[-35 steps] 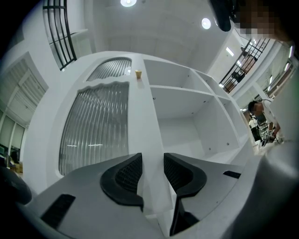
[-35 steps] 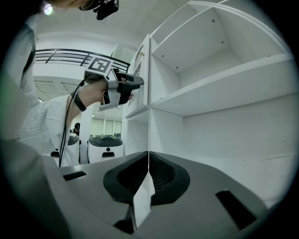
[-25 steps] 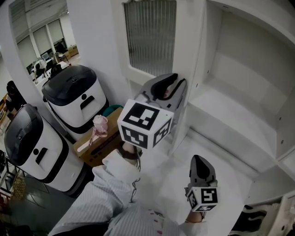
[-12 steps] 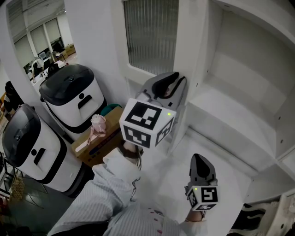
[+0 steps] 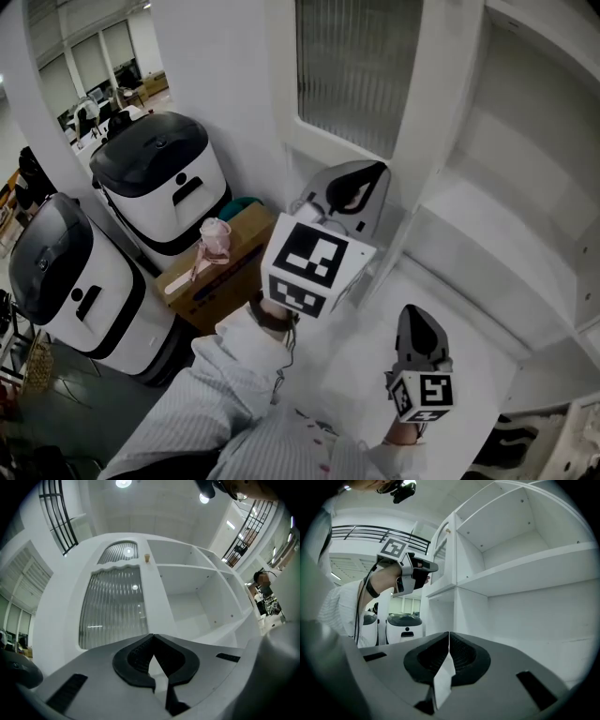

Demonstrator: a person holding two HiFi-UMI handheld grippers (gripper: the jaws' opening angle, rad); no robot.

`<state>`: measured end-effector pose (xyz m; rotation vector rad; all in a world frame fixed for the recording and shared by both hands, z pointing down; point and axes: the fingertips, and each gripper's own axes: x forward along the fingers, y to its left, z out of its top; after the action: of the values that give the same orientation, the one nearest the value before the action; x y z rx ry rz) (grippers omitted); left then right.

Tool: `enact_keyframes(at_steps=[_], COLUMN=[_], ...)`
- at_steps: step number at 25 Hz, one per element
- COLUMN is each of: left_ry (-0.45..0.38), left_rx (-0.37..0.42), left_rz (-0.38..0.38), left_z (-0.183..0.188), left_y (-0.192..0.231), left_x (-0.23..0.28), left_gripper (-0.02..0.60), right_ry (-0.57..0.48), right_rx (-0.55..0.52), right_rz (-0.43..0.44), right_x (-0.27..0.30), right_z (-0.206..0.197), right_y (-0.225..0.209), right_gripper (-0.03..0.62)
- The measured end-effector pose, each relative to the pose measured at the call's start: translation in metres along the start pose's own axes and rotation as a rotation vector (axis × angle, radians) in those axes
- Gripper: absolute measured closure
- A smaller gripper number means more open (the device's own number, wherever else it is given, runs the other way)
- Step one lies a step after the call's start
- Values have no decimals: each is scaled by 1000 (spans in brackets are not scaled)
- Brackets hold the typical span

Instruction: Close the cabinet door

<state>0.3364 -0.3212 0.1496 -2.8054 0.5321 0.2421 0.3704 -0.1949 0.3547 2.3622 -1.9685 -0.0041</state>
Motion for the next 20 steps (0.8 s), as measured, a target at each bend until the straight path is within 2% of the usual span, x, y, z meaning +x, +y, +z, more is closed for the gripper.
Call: enact_keyframes(at_steps=[8,15,20], left_ry=[45,118,129], left_rx=[-30,-104,-153], left_rz=[-23,-18,-5], left_z=[-30,-87,-117], left_y=[30,62,72], left_x=[-66,-131,-168], left_gripper=[572,572,572], right_ry=[-9,-23,-30], right_rx=[-18,-48,-41], right_rz=[67,150,170], right_x=[35,77,86], right_z=[16,25,24], right_y=[60,135,174], right_gripper=[580,580,580])
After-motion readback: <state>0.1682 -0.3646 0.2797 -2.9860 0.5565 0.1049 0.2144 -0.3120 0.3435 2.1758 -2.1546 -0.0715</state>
